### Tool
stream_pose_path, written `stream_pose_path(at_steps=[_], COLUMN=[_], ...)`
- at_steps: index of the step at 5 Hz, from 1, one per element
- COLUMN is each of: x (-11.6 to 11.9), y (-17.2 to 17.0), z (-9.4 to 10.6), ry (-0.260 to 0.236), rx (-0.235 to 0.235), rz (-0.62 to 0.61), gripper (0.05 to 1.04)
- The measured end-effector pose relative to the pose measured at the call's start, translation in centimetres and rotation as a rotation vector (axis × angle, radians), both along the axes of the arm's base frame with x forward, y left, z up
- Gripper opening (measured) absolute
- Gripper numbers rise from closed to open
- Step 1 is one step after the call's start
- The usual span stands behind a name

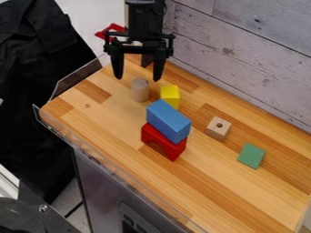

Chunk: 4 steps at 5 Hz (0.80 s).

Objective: Put the cylinder on top of the blue block

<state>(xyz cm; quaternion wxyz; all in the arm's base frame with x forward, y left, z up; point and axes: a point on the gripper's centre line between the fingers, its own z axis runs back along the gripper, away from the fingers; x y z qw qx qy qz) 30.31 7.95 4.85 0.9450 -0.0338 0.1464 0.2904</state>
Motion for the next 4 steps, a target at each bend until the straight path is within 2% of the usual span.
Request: stream_pose_path(at_steps=[1,2,3,4], x=[0.0,0.3,0.7,0.9], y=[0.1,0.2,0.2,0.6], z=[-1.0,-2.3,-2.7,-3.5], ry=[0.040,0.048,0.016,0.011], rx=[0.004,-0.005,-0.012,-0.005], rz=[-0.011,-0.033,-0.048,-0.046], gripper=[1.001,1.001,1.001,1.001])
